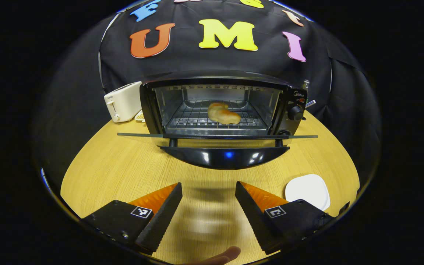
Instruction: Open the electric oven with the left hand, put the food in, and close the electric oven.
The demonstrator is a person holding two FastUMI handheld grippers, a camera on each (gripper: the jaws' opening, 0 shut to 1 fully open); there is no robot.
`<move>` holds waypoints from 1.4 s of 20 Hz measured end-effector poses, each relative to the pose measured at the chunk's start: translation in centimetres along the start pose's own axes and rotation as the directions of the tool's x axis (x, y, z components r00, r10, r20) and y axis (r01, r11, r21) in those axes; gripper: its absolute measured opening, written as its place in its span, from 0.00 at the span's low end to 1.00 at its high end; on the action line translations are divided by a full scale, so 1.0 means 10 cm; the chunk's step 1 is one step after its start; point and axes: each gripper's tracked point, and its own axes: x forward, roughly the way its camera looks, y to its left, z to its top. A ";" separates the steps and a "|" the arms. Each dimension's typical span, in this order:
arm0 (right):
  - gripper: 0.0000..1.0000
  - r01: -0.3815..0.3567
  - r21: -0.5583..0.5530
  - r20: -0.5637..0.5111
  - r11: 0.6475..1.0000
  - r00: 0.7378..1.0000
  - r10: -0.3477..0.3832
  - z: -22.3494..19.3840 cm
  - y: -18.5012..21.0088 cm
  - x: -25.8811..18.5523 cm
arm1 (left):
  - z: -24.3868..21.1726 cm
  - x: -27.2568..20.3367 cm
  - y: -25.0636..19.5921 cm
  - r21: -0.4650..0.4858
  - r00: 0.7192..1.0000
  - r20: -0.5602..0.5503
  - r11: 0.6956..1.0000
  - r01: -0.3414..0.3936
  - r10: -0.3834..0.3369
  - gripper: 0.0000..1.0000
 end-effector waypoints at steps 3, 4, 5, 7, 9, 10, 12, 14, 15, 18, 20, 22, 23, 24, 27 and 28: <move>1.00 0.003 0.007 -0.001 1.000 1.000 -0.003 -0.02 0.01 0.01 | 0.25 0.03 0.05 0.030 0.998 0.055 0.999 -0.015 0.014 0.95; 1.00 -0.001 0.005 -0.005 1.000 1.000 0.001 -0.03 0.03 0.01 | 0.29 0.04 0.04 0.031 0.999 0.052 0.999 -0.017 0.016 0.95; 1.00 -0.004 0.002 -0.010 1.000 1.000 0.004 -0.04 0.05 0.02 | 0.39 0.03 0.03 0.038 0.997 0.076 0.999 -0.015 0.012 1.00; 1.00 -0.007 0.011 -0.014 1.000 1.000 0.007 -0.05 0.07 0.02 | 0.58 0.07 -0.03 0.055 0.994 0.106 0.998 0.006 -0.012 0.95; 1.00 -0.011 0.012 -0.022 1.000 1.000 0.012 -0.08 0.09 0.03 | 0.70 0.06 0.01 0.054 0.993 0.118 0.999 -0.002 -0.005 0.95; 1.00 -0.011 0.006 -0.024 1.000 1.000 0.011 -0.09 0.08 0.03 | 0.79 0.03 0.02 0.051 0.990 0.143 0.999 0.000 -0.007 0.96; 1.00 0.001 0.011 -0.020 1.000 1.000 -0.001 -0.09 0.06 0.06 | 0.93 -0.10 -0.03 0.038 0.980 0.195 0.998 0.043 -0.050 0.96; 1.00 0.006 0.018 -0.026 1.000 1.000 -0.005 -0.12 0.06 0.08 | 0.97 -0.32 -0.05 0.020 0.972 0.222 0.997 0.077 -0.079 0.96; 1.00 0.009 0.016 -0.033 1.000 0.999 -0.008 -0.15 0.07 0.10 | 0.98 -0.46 -0.03 0.020 0.967 0.242 0.997 0.081 -0.083 0.96; 1.00 0.026 0.016 -0.036 1.000 0.999 -0.025 -0.14 0.07 0.13 | 1.03 -0.84 -0.04 0.049 0.943 0.312 0.993 0.106 -0.116 1.00; 1.00 0.032 0.016 -0.040 0.999 0.999 -0.031 -0.15 0.11 0.13 | 1.06 -1.09 0.01 0.054 0.930 0.351 0.994 0.100 -0.113 0.95; 1.00 0.037 0.019 -0.042 0.999 0.998 -0.036 -0.15 0.16 0.15 | 1.09 -1.29 0.09 0.048 0.918 0.386 0.996 0.081 -0.093 0.95; 1.00 0.037 0.018 -0.046 0.999 0.998 -0.036 -0.17 0.20 0.15 | 1.11 -1.41 0.12 0.043 0.910 0.405 0.996 0.078 -0.089 0.95; 0.99 0.035 0.018 -0.048 0.999 0.998 -0.034 -0.18 0.24 0.16 | 1.12 -1.53 0.14 0.033 0.899 0.430 0.997 0.075 -0.082 0.95; 0.99 0.026 0.021 -0.044 0.999 0.999 -0.025 -0.18 0.38 0.19 | 1.13 -1.95 0.24 0.011 0.869 0.490 0.997 0.073 -0.069 0.95; 0.99 0.020 0.020 -0.044 1.000 0.999 -0.019 -0.20 0.44 0.20 | 1.14 -2.08 0.31 0.011 0.858 0.510 0.998 0.059 -0.056 0.94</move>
